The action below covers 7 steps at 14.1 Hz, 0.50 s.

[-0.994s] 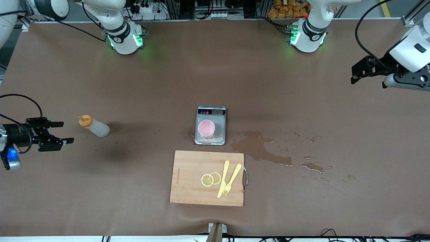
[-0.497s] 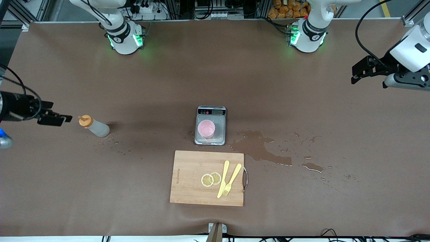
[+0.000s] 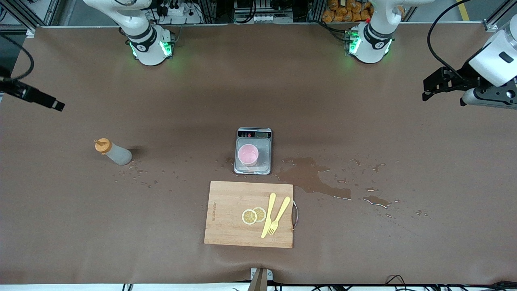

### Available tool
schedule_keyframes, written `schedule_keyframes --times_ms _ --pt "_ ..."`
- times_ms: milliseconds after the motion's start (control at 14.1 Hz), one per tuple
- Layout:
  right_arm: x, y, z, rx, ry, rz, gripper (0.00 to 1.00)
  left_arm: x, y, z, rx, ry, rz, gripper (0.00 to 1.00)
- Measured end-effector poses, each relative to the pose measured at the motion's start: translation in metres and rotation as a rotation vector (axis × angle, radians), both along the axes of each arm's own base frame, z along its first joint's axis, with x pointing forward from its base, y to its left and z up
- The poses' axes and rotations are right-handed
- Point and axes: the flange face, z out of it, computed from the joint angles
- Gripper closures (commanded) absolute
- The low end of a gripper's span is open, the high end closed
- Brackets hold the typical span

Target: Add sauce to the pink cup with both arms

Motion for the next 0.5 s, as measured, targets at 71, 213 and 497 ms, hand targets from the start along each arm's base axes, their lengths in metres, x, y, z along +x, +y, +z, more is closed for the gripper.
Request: schedule_keyframes --times_ms 71,213,497 --pt "-0.014 0.000 -0.002 -0.004 -0.018 0.007 0.00 0.000 0.000 0.000 0.000 0.000 0.000 0.00" --pt "-0.025 0.000 -0.007 -0.007 -0.036 0.009 0.00 0.000 0.000 0.000 0.000 0.000 0.000 0.00" --pt "-0.016 -0.004 -0.005 -0.041 -0.076 0.028 0.00 0.000 0.000 0.000 0.000 0.000 0.000 0.00"
